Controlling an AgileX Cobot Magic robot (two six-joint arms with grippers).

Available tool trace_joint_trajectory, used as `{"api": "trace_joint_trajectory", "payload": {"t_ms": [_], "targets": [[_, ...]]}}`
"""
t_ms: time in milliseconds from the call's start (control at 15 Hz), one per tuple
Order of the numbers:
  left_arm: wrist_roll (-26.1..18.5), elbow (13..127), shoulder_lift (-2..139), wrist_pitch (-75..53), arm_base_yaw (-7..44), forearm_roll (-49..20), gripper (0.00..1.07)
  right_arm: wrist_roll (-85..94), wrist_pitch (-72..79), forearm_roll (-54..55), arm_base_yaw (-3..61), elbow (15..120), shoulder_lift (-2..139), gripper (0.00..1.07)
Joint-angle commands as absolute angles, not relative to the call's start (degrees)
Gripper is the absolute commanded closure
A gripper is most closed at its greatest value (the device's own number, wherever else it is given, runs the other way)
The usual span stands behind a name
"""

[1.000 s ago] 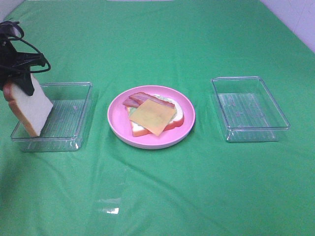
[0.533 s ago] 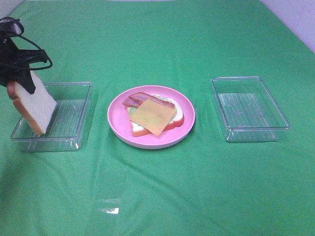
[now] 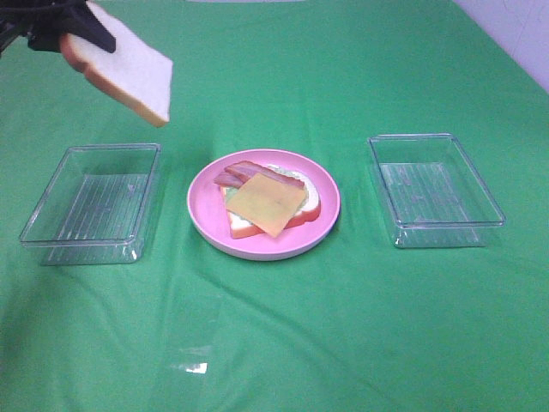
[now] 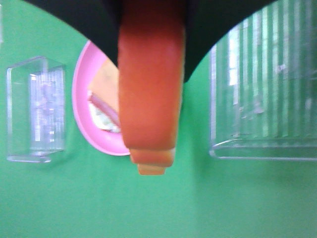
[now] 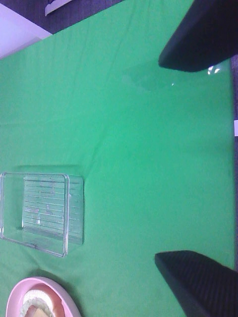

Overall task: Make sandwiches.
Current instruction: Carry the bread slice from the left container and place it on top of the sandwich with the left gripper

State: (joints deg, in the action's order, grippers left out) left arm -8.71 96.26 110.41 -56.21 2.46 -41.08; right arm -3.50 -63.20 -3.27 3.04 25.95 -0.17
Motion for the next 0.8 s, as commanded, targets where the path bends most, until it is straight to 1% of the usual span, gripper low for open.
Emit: {"api": "trace_joint_trajectory", "payload": {"t_ms": [67,267,400,533,733,800], "targets": [[-10.6,96.54,110.41,-53.97,6.02,-44.63,1.05,-2.92,-63.08,-3.15,2.75,25.84,-1.72,0.12],[-10.6,96.6,113.5,-50.02,12.43,-46.87,1.05,-2.92,-63.08,-3.09,2.75,25.84,-1.72,0.12],[-10.66,96.6,117.23,-47.96,16.1,-51.39,1.05,-2.92,-63.08,-3.09,2.75,25.84,-1.72,0.12],[-10.66,96.6,121.7,-44.92,19.42,-54.2,1.04,-2.92,-63.08,-3.09,2.75,25.84,-1.72,0.12],[-9.91,96.6,126.45,-44.52,21.03,-55.46,1.04,-2.92,-63.08,-3.09,2.75,25.84,-1.72,0.12],[-8.82,96.6,127.77,-44.4,21.2,-55.52,1.04,-2.92,-63.08,-3.09,2.75,25.84,-1.72,0.12]]}}
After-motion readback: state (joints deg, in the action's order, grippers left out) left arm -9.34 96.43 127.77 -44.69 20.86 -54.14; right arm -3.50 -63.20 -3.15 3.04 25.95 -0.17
